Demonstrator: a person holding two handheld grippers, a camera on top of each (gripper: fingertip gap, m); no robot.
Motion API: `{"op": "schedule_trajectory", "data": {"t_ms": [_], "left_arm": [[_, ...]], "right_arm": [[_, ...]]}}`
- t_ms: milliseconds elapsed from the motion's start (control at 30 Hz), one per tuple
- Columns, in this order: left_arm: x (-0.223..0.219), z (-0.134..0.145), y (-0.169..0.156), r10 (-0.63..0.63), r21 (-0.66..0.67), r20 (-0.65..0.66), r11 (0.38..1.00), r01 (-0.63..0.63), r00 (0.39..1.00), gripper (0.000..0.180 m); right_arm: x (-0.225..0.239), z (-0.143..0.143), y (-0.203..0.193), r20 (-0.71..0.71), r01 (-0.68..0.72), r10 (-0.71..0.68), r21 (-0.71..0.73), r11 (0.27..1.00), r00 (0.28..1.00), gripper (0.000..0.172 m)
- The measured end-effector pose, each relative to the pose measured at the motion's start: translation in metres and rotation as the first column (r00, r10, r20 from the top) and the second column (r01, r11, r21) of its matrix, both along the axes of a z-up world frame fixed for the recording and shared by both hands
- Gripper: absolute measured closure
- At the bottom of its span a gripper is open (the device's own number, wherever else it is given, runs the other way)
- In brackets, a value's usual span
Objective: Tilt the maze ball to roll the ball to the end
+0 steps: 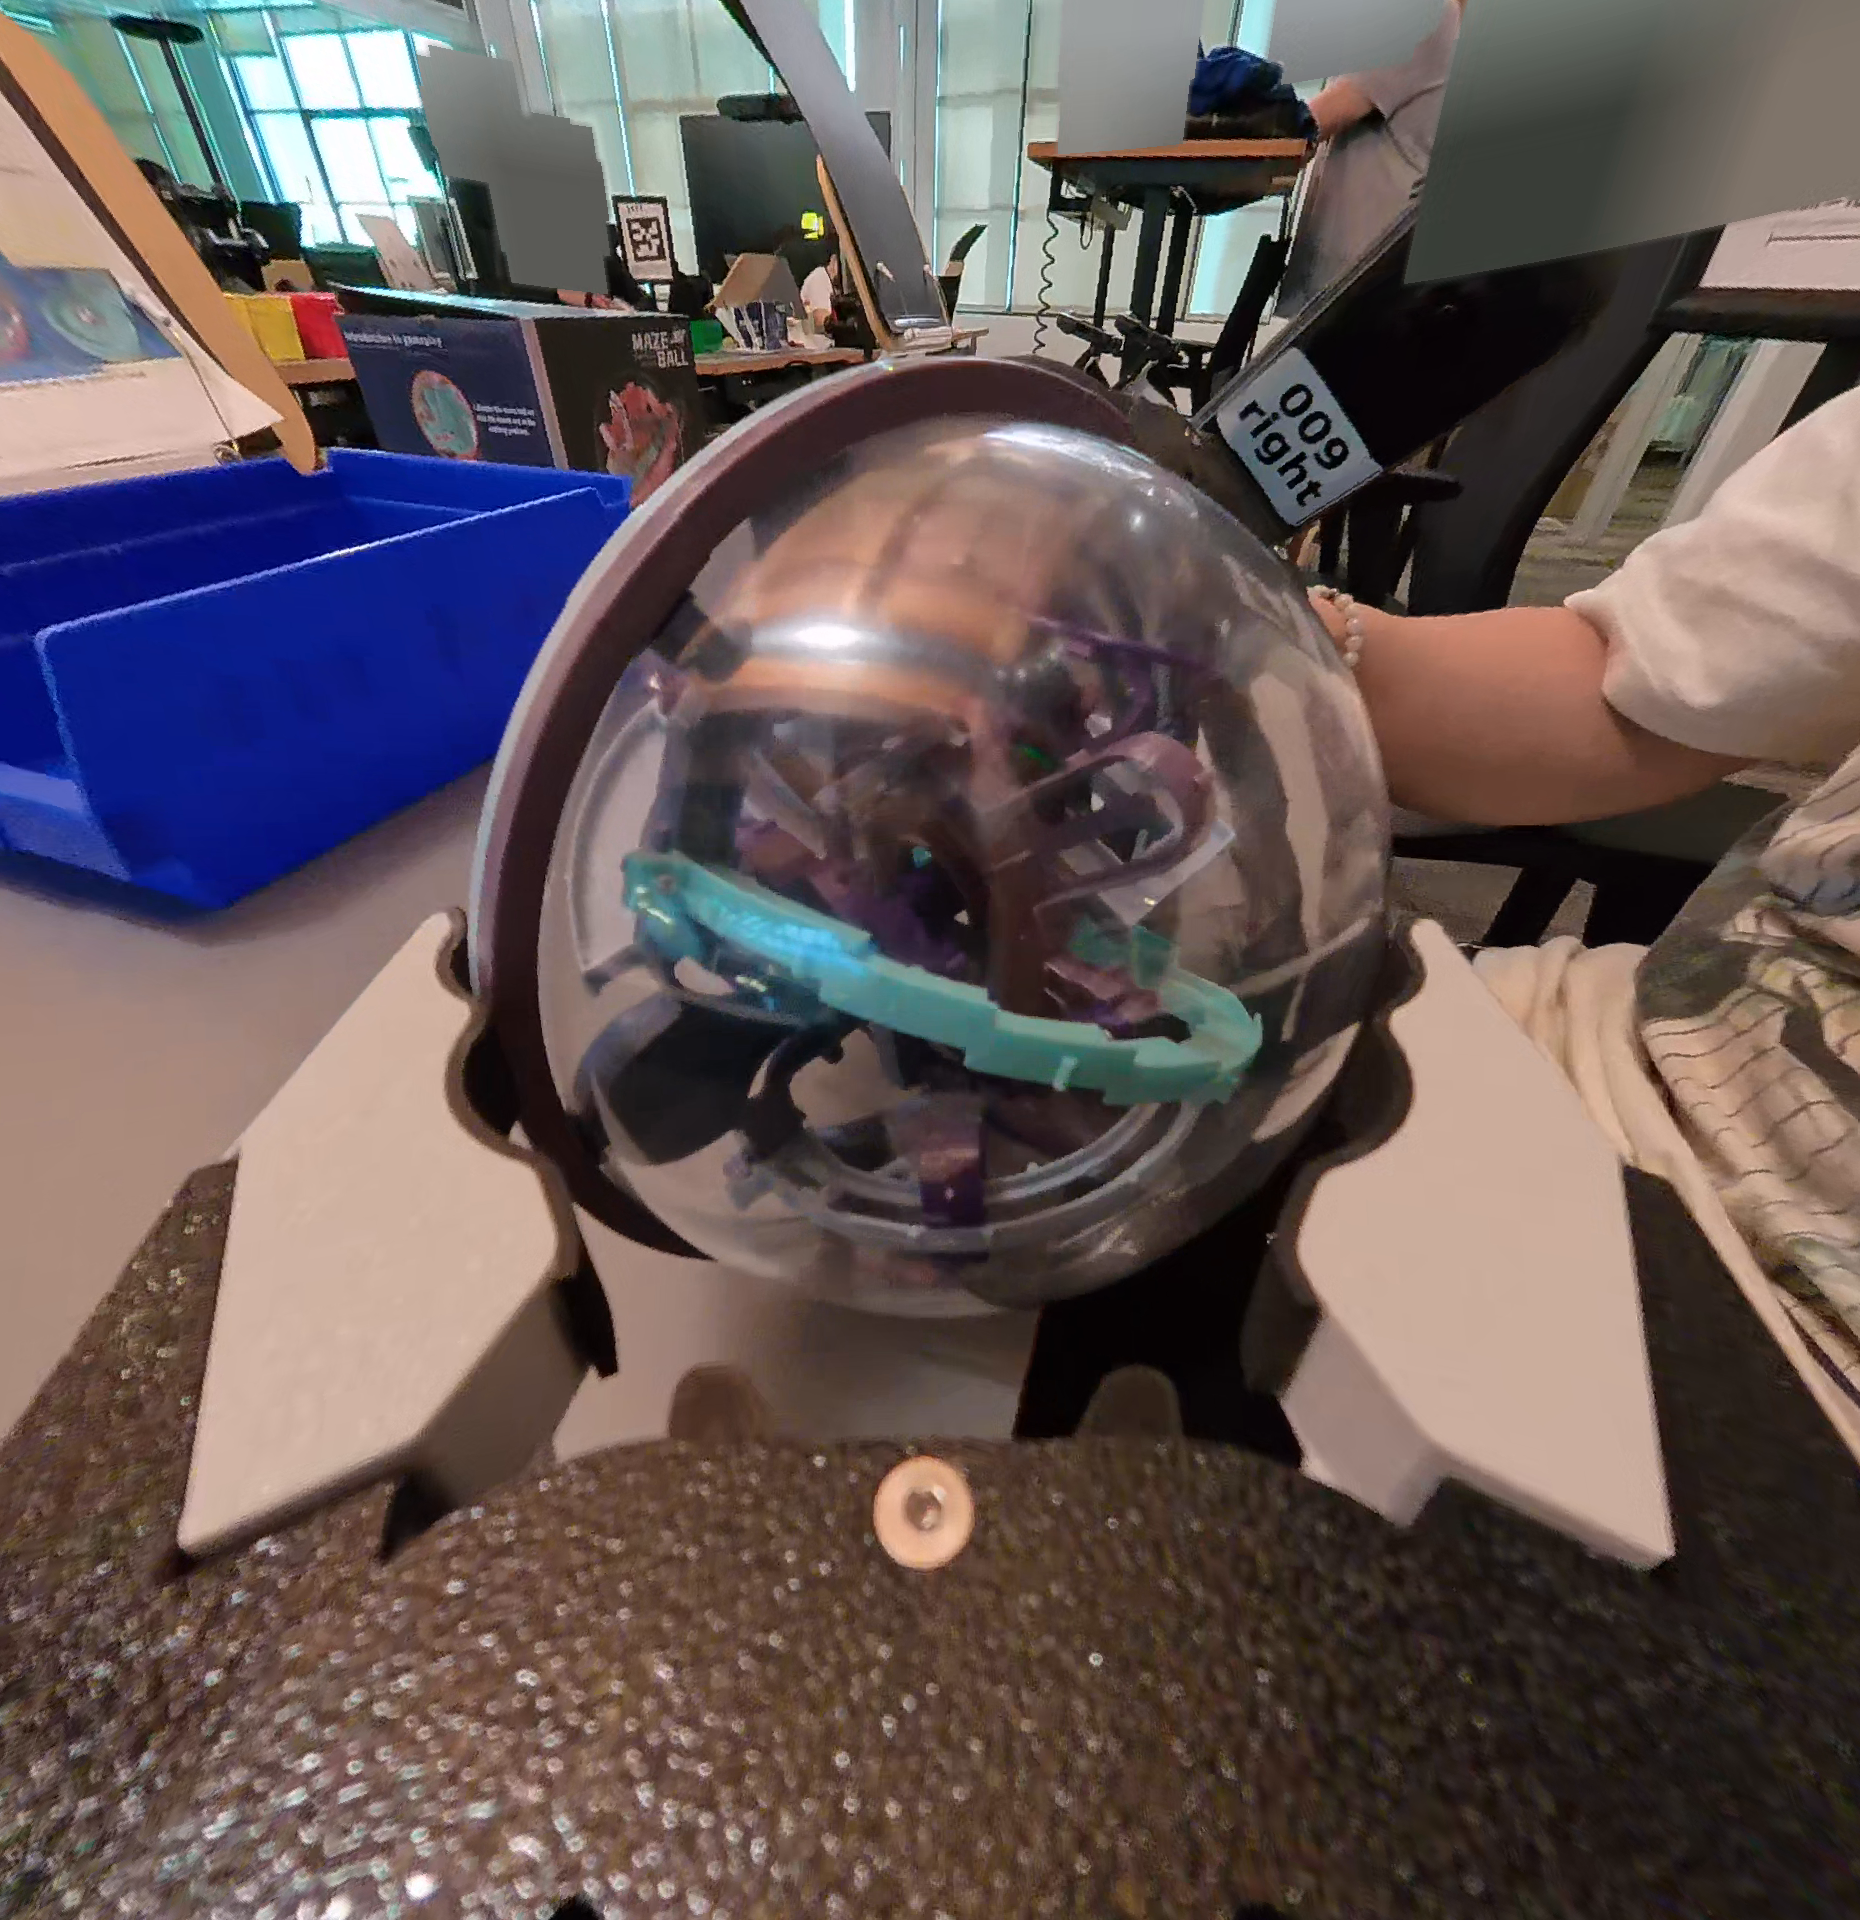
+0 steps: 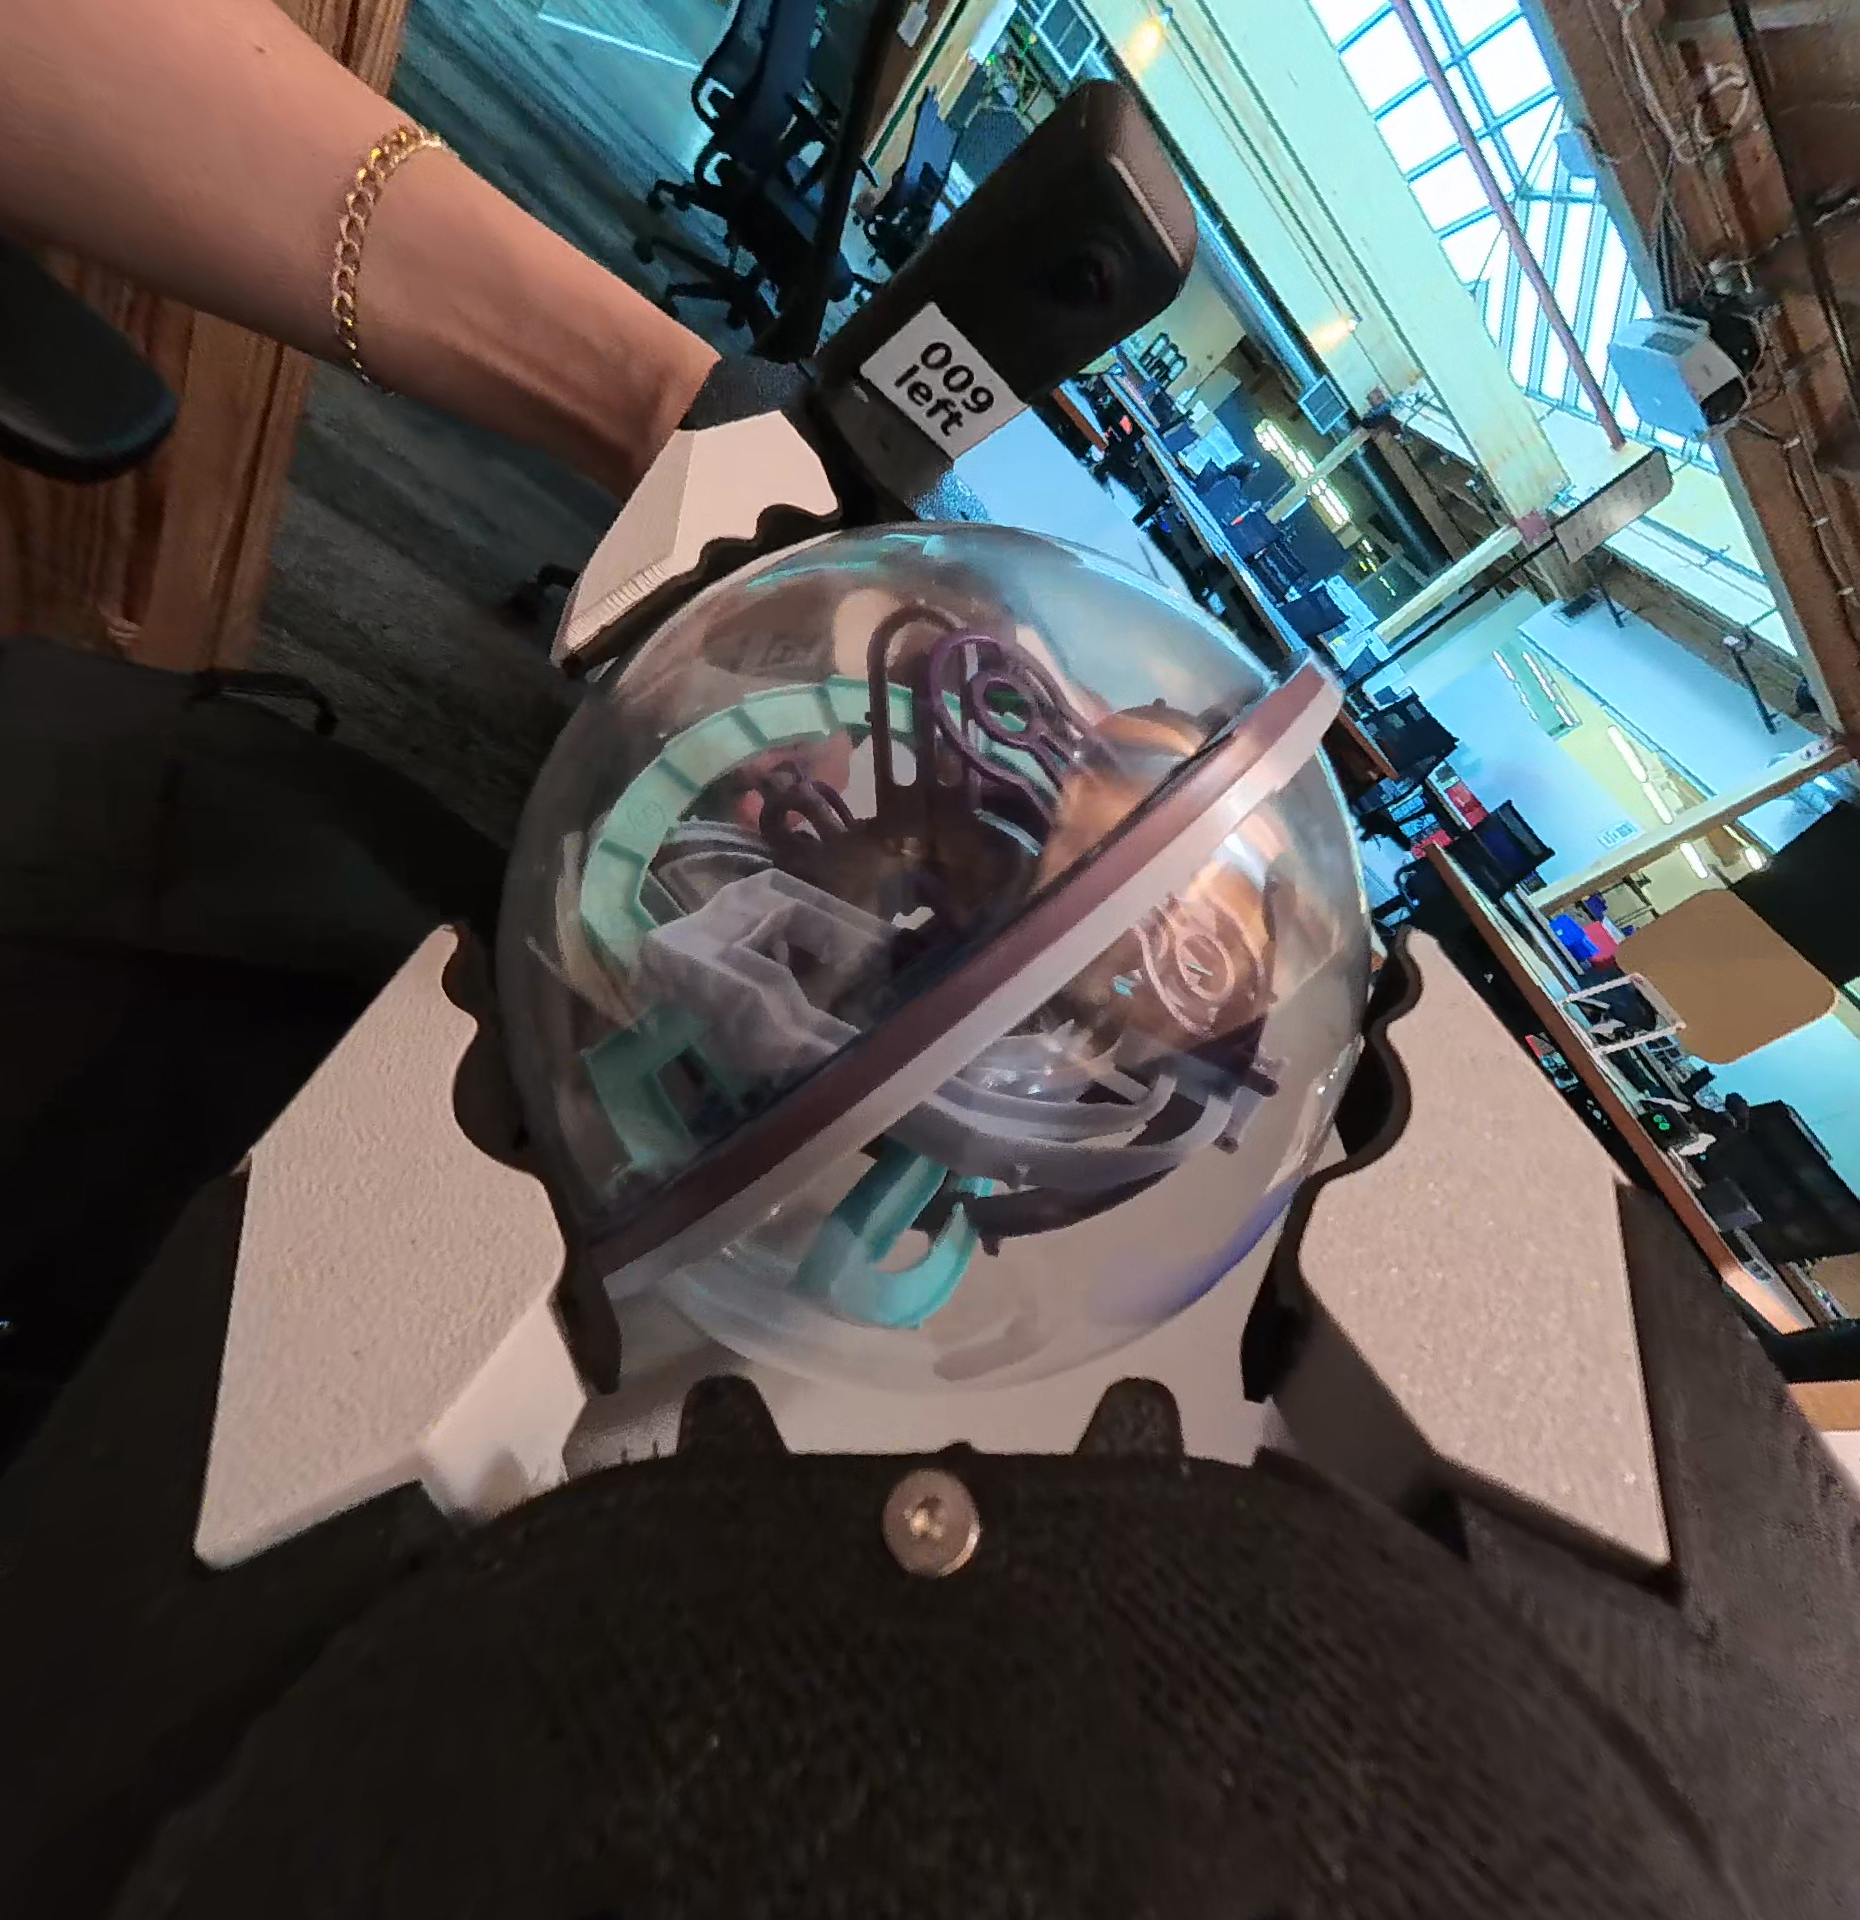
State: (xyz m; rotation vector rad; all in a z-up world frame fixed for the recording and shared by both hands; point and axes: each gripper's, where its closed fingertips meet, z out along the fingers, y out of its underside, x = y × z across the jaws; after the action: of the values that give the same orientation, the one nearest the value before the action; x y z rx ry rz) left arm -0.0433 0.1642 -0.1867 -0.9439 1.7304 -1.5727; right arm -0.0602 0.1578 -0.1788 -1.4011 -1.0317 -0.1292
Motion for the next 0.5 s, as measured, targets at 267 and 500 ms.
{"op": "schedule_trajectory", "data": {"t_ms": [267,500], "left_arm": [[0.008,0.006,0.006,0.094,0.036,0.059,0.995,-0.096,0.994,0.024],[0.011,0.007,0.003,0.133,0.065,0.095,0.988,-0.140,0.986,0.024]], "right_arm": [[0.017,-0.009,0.009,0.013,0.088,-0.088,-0.059,0.994,0.996,0.014],[0.019,-0.007,0.005,-0.099,0.101,-0.111,-0.099,0.990,0.989,0.014]]}}
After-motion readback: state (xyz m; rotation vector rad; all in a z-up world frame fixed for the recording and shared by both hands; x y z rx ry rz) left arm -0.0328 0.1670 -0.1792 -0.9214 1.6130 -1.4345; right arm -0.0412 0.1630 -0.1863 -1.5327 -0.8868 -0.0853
